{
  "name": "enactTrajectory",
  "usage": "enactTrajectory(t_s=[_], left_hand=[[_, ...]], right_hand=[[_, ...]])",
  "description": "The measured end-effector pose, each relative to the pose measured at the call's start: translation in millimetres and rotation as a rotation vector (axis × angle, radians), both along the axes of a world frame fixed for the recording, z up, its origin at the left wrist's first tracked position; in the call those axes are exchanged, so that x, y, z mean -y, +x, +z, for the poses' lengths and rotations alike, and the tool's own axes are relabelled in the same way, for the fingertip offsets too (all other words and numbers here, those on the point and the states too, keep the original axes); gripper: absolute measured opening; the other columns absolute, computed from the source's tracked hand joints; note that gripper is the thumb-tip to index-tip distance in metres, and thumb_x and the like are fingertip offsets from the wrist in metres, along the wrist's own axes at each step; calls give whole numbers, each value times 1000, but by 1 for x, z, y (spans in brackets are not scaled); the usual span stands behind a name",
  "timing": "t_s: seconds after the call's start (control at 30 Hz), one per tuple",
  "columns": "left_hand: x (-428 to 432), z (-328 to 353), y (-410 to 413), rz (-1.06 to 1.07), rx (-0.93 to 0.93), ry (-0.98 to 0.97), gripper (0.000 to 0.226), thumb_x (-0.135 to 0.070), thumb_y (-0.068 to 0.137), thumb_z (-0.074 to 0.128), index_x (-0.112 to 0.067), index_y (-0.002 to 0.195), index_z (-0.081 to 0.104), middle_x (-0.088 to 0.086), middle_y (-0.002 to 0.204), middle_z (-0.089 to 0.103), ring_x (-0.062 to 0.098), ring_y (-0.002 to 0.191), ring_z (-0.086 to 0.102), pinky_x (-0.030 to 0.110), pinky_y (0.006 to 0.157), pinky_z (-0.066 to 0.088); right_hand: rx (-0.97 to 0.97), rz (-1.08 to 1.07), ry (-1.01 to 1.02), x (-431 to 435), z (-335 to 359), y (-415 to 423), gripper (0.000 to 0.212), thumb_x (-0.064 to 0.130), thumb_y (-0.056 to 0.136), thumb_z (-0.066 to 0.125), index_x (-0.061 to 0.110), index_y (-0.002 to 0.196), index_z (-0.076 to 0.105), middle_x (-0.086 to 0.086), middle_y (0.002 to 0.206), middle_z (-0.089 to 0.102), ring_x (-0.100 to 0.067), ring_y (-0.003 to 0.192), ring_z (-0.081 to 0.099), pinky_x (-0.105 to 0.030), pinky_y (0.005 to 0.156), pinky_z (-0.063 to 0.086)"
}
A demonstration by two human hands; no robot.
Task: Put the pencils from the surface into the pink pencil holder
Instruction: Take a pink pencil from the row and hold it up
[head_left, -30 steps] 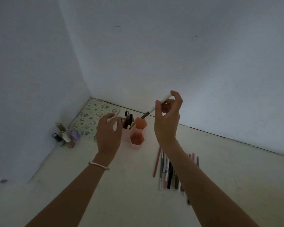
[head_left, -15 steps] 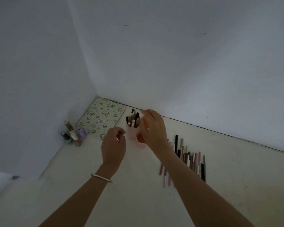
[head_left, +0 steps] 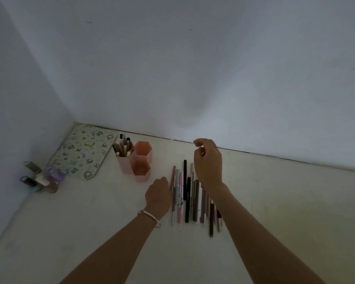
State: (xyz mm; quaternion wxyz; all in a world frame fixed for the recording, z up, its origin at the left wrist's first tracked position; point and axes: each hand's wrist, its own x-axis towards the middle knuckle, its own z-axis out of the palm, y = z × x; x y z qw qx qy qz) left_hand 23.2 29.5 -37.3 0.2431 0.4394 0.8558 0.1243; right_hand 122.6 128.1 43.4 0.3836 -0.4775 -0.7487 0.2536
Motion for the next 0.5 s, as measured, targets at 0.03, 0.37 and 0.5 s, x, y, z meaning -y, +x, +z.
enactTrajectory(t_s=[0.03,0.37,0.5], left_hand=[[-2,-1,3,-1,-18,-4,21,-24,96,50,-13,114,53,7,115,59,25,105,60,33,84,47],[-16,20,-3,85,116,197,18,-12,87,60,-11,104,54,5,100,58,20,82,61,30,70,53],[-13,64,-14,150,214,575,19,-6,85,63,-20,90,51,-3,92,52,6,70,54,22,63,52]], right_hand=[[12,-2,-13,0,-3,6,29,-5,88,49,11,105,65,2,104,66,-5,89,58,-12,77,44],[131,35,-124,-2,-31,16,23,4,94,48,12,107,65,4,101,66,-9,86,60,-23,78,51],[473,91,-304,-3,-53,-4,20,11,95,48,5,99,66,-7,98,66,-19,84,62,-30,78,53]])
